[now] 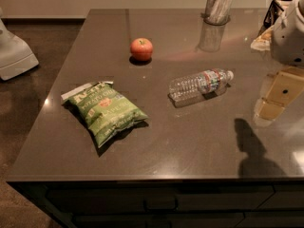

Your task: Move apple near water bottle

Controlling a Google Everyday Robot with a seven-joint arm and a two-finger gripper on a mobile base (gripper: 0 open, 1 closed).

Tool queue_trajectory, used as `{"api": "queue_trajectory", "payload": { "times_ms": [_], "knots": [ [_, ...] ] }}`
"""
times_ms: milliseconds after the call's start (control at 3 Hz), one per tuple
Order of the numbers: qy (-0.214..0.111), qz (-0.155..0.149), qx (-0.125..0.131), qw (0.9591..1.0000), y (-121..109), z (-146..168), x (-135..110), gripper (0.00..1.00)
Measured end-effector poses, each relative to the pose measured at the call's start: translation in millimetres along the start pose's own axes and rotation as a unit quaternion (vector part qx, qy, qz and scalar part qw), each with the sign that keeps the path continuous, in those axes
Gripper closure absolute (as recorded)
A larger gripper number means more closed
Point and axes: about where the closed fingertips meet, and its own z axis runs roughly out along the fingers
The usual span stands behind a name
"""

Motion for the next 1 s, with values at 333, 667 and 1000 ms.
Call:
{"api": "queue_trajectory", "payload": {
  "times_ms": [333,667,1000],
  "knots": [
    [-0.001,0.002,0.000,1.0000,-1.0,0.0,-2.4,0.00],
    [-0.010,0.018,-0.001,0.9998,-9.4,1.1,-23.0,0.00],
    [-0.032,0.056,-0.006,0.9979,-56.2,21.7,-39.7,0.00]
  ]
}}
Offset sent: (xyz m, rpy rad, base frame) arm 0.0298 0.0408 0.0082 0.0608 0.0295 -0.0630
